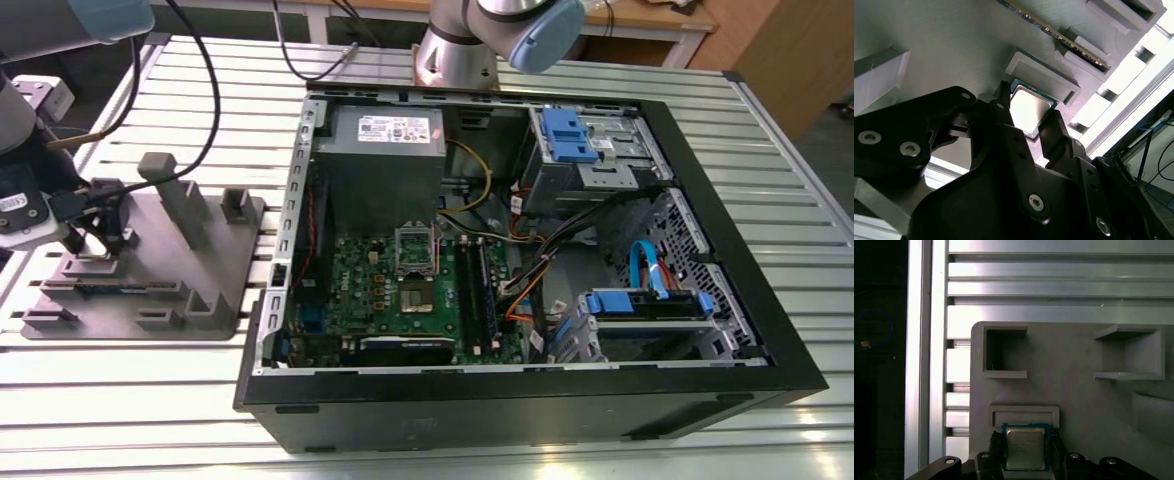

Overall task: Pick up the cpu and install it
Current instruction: 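Pick up the cpu and move it towards the insertion slot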

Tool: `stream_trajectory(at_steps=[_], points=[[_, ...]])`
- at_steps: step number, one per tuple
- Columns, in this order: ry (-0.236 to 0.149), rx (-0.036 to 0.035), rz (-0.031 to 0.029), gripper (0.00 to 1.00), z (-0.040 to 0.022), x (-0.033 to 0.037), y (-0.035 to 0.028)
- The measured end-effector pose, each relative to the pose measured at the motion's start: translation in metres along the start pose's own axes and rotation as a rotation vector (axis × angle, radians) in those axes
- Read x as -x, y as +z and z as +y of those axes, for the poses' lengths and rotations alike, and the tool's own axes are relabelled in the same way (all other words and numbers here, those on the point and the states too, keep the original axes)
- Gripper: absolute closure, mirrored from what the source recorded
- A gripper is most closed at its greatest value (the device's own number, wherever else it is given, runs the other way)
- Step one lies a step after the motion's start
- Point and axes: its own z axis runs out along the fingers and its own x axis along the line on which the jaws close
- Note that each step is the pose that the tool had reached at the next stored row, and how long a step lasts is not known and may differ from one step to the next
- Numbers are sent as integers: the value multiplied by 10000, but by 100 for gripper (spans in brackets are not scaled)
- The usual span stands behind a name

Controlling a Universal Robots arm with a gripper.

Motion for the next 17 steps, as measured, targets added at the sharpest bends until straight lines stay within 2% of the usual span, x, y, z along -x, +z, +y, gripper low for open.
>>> stream_trajectory(at_steps=[17], points=[[0,-2,3,53,-2,-11,47]])
